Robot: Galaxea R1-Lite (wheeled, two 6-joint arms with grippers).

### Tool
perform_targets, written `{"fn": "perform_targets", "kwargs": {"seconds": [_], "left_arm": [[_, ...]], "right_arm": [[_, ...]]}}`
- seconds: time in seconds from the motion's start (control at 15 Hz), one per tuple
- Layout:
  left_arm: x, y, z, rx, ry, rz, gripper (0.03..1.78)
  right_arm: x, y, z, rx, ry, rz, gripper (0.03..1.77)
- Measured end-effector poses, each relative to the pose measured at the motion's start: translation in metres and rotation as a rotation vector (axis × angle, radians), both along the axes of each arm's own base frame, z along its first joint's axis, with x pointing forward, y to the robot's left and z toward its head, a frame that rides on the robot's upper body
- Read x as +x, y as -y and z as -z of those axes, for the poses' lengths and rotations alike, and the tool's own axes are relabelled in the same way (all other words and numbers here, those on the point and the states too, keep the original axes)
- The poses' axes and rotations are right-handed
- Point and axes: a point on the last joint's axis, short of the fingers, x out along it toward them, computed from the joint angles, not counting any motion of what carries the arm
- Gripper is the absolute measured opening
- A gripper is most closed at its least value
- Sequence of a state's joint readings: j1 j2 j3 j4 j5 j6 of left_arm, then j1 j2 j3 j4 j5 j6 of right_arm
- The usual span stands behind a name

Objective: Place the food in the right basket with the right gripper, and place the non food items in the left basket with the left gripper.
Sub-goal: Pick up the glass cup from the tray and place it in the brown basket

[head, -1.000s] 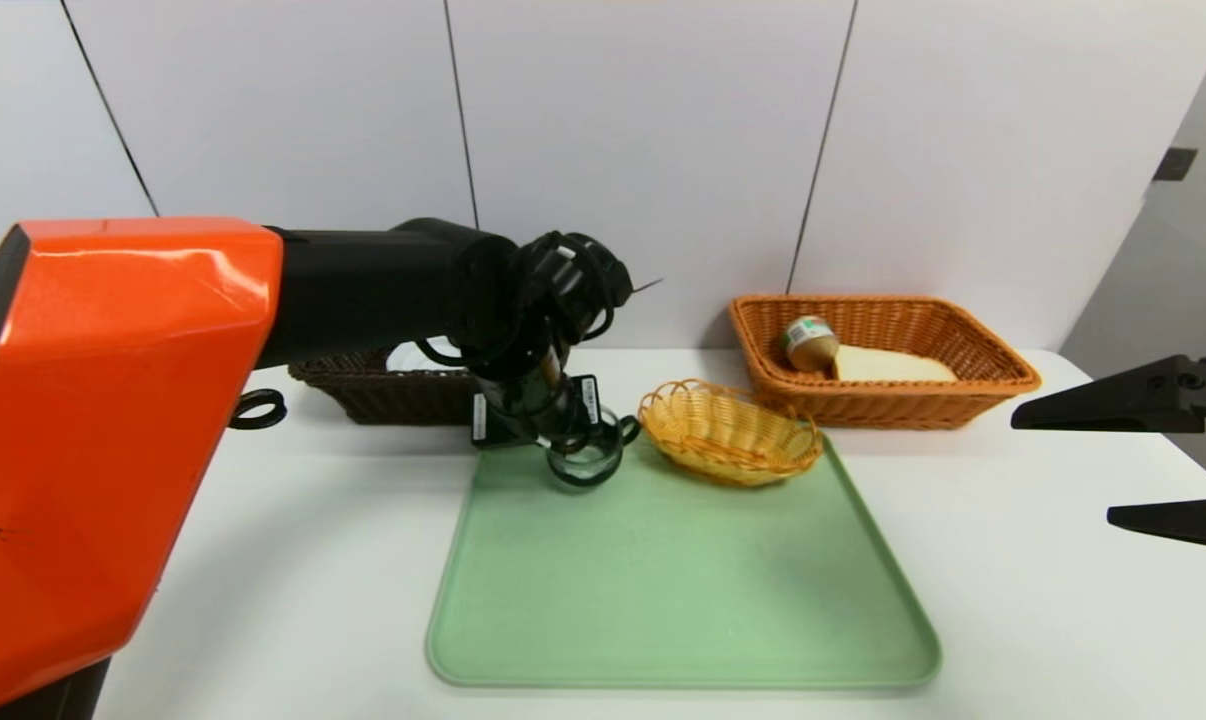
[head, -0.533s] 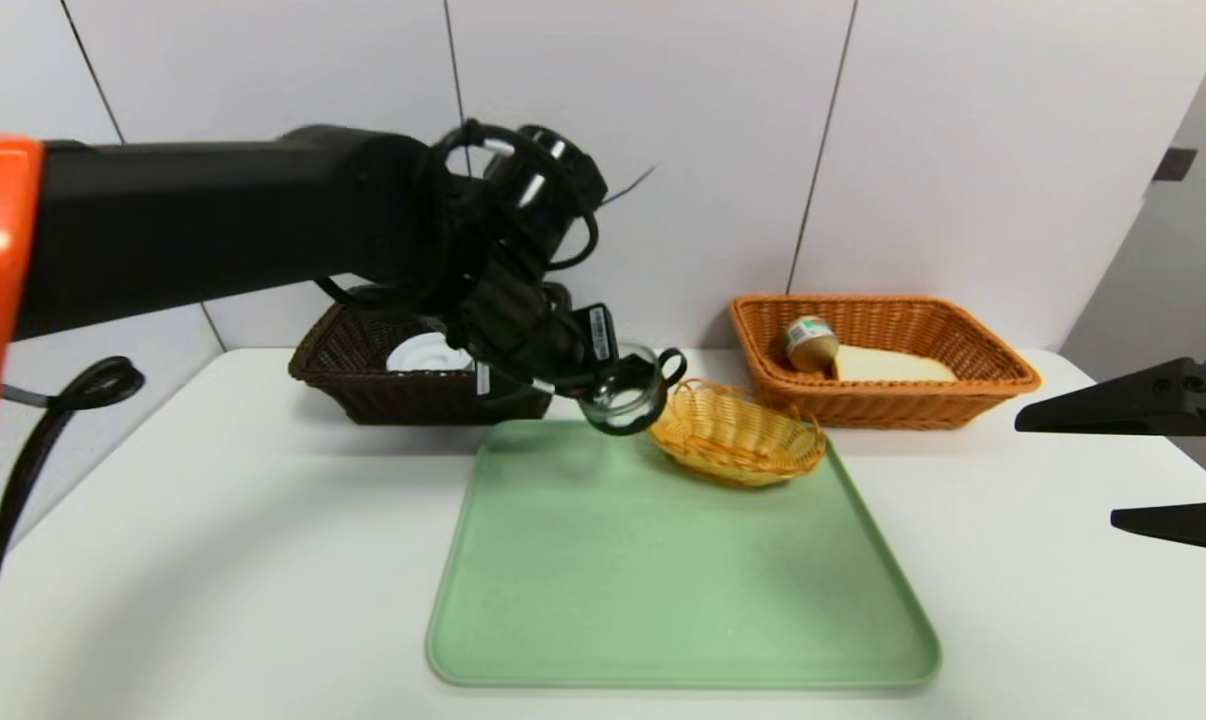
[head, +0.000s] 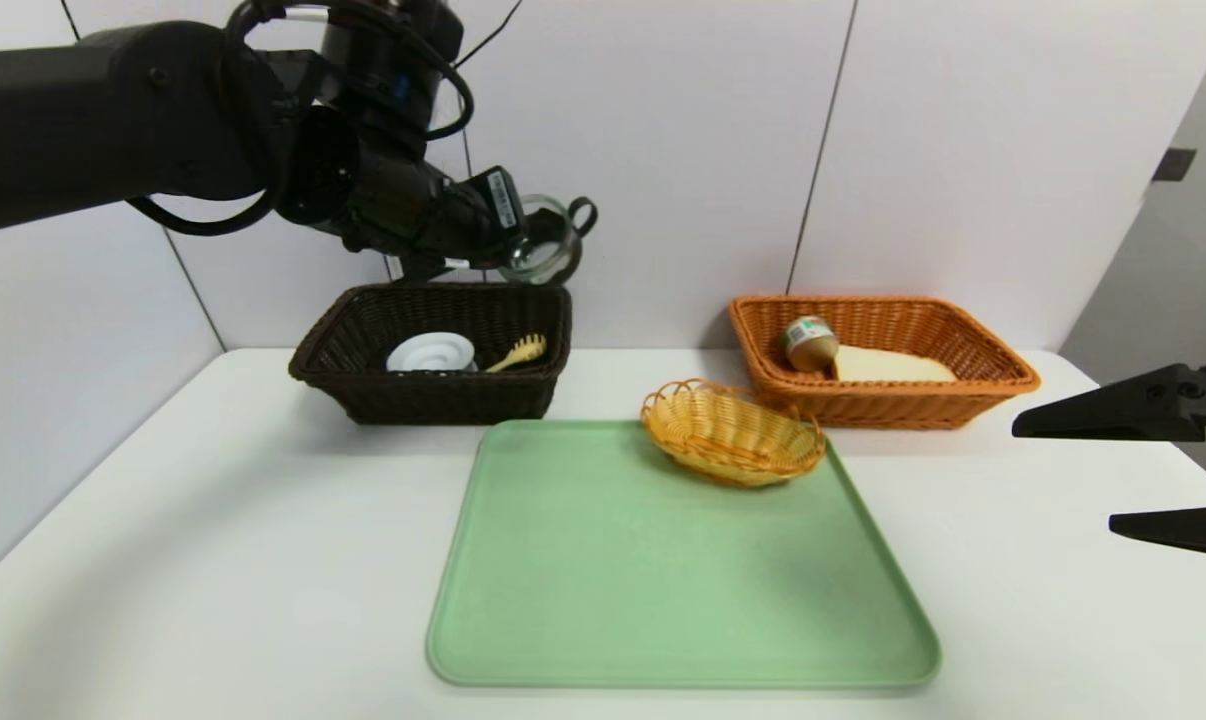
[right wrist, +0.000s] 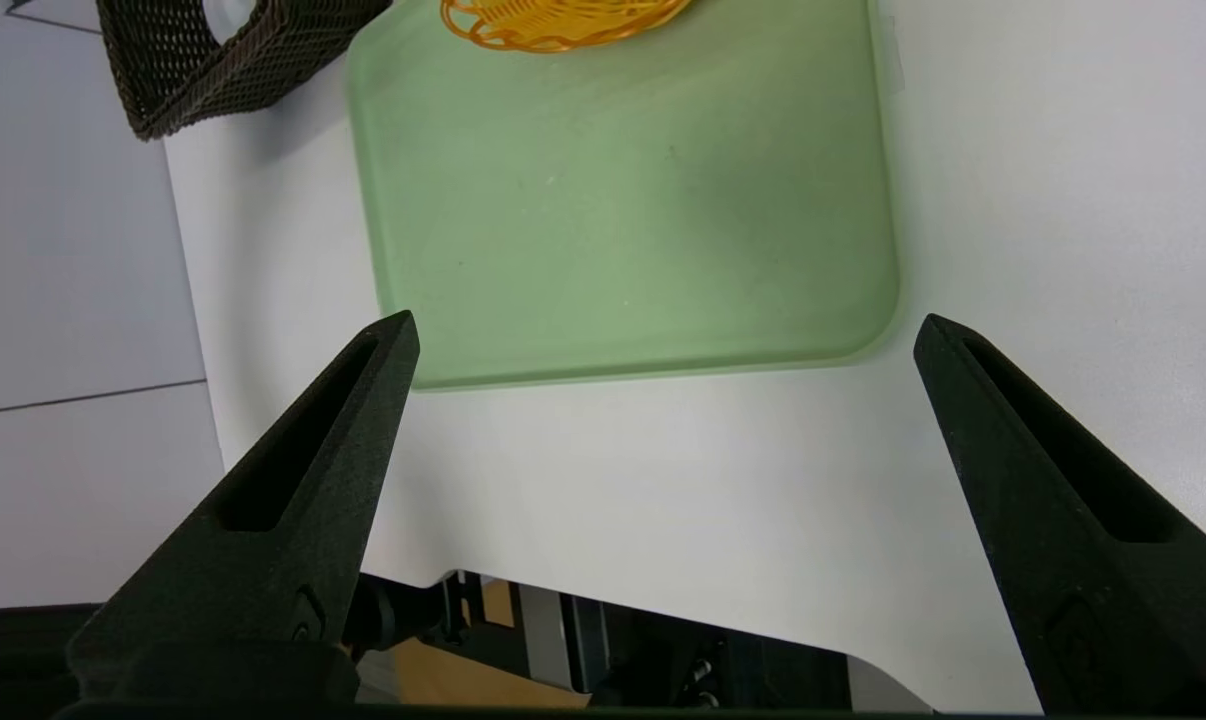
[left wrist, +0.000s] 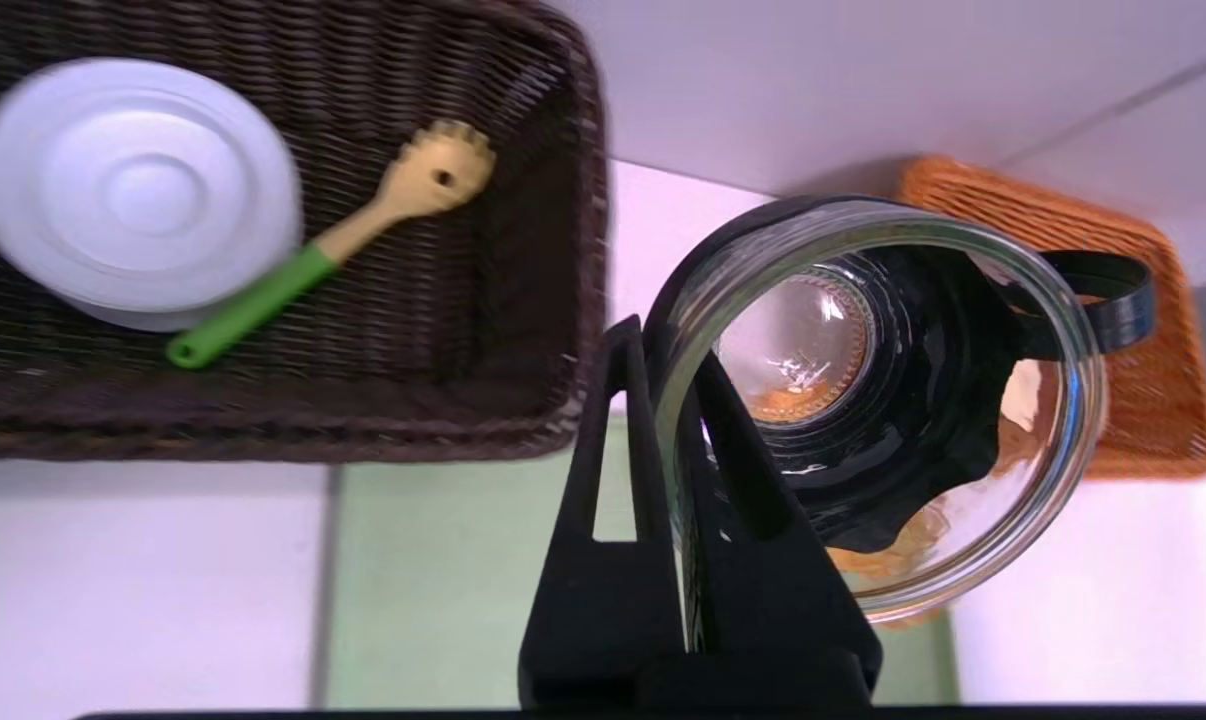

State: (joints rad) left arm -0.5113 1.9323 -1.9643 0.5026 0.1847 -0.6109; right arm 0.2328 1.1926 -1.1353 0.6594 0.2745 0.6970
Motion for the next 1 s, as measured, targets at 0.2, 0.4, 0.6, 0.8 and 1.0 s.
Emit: {"fn": "perform_targets", "kwargs": {"seconds": [0.2, 0.4, 0.6, 0.8, 1.0], "left_arm": [[0.029, -0.029, 0.023, 0.138, -0.054, -0.094, 0.09], [0.053, -0.048, 0.043, 0.231, -0.081, -0.138, 0.09], [0.072, -0.061, 0.059, 0.251, -0.097, -0.182, 0.09], [0.088, -0.077, 0.075, 0.264, -0.12, -0.22, 0.09], [0.102, -0.087, 0.088, 0.284, -0.118, -0.238, 0.09]], "right_arm": [[0.0, 0.0, 0.002, -0.002, -0.01, 0.0, 1.71], [0.0, 0.0, 0.004, -0.005, -0.015, 0.001, 1.71], [0.0, 0.0, 0.004, -0.008, -0.014, 0.006, 1.71], [0.0, 0.0, 0.004, -0.011, -0.016, 0.008, 1.71], [0.001, 0.0, 0.005, -0.012, -0.018, 0.009, 1.71]]}}
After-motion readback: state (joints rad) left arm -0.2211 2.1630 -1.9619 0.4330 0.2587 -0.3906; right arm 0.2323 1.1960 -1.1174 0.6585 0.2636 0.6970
